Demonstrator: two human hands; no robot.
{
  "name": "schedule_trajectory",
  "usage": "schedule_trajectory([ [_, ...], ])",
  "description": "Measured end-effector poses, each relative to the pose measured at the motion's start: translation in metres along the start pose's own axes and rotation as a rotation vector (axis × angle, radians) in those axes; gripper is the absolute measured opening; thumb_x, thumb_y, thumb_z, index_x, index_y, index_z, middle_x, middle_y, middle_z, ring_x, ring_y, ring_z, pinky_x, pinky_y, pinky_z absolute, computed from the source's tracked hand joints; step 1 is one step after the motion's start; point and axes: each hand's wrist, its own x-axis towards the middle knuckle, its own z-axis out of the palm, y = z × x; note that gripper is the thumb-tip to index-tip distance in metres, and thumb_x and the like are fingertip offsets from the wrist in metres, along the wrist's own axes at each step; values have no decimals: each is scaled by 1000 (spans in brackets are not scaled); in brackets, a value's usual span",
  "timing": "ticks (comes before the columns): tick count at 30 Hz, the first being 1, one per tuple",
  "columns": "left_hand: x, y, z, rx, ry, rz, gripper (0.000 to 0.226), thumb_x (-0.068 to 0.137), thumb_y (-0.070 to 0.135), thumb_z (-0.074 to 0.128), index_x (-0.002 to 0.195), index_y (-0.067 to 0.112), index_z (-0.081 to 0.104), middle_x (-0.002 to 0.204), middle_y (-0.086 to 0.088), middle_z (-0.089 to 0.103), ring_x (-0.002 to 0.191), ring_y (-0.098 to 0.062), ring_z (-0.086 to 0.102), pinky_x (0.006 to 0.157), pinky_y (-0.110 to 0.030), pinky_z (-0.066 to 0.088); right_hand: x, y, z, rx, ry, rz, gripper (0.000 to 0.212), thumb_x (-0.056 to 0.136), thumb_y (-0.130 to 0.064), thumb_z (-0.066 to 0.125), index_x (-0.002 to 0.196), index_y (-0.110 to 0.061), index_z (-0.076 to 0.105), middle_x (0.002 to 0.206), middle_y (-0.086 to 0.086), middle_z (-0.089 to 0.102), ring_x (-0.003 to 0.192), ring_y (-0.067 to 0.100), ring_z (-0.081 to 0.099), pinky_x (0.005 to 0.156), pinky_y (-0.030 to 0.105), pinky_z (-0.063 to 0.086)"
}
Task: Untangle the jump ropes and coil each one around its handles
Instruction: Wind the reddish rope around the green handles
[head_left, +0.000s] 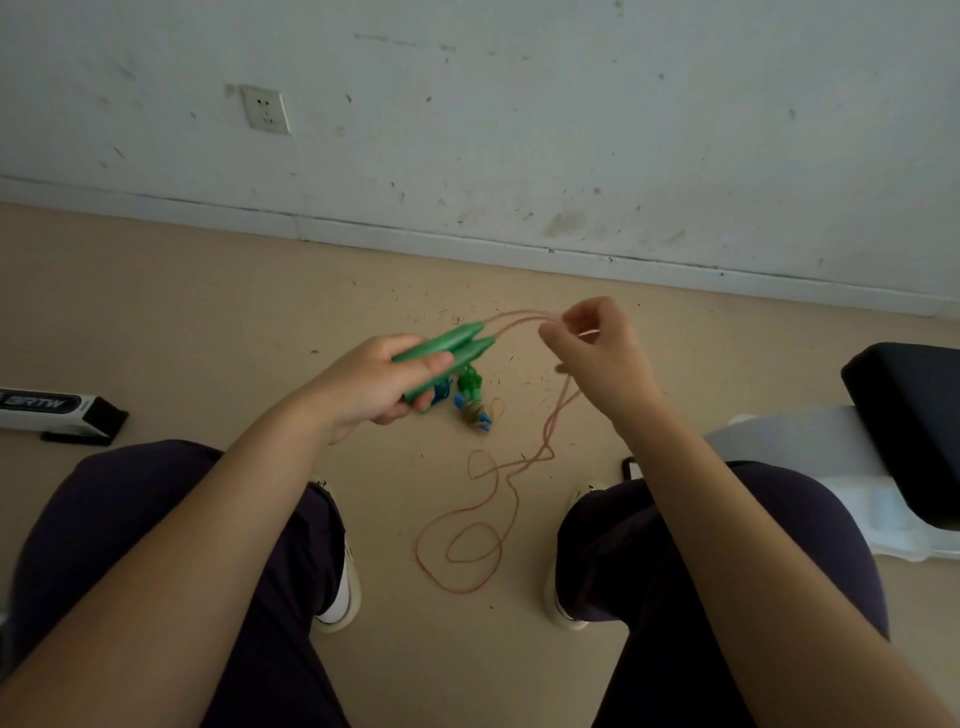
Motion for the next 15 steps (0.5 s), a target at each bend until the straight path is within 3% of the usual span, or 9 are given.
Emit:
schedule_trajectory([
  [2,1,-1,-2,-43,41,24,25,100,36,56,108,15,65,70,-5,58,44,-10,36,43,-21,27,1,4,1,-89,34,32,44,85,-38,68,117,-20,44,119,2,51,107,16,54,84,29,49],
  [5,2,-3,0,-3,58,0,23,99,37,57,106,16,66,70,-4,60,45,-9,39,44,-22,29,-3,3,4,-82,-55,-44,53,86,-29,67,132,-19,42,134,-2,46,124,11,44,100,28,40],
  [8,-2,-1,3,-40,-41,-11,24,98,36,59,109,16,67,69,-3,59,46,-10,37,44,-21,28,-8,-1,11,-98,-186,-170,46,91,-31,65,133,-22,50,135,-7,51,125,5,46,104,26,37],
  [10,-4,2,7,-93,-129,3,26,97,35,60,113,15,67,70,-3,57,47,-10,36,45,-20,27,-9,-3,17,10,-266,-194,35,94,-31,64,125,-19,57,121,-4,63,112,4,58,99,27,47],
  [12,-6,4,9,-160,-183,7,33,93,36,62,117,14,65,70,-4,56,47,-10,36,45,-20,27,-11,-7,20,123,-334,-186,24,96,-25,61,115,-11,61,96,5,70,85,8,66,80,30,55],
  [15,-7,5,9,-215,-231,-6,35,86,38,64,113,15,65,72,-5,56,46,-11,37,43,-19,26,-10,-8,20,214,-385,-168,14,97,-20,59,101,-7,63,65,8,60,56,23,53,54,35,48],
])
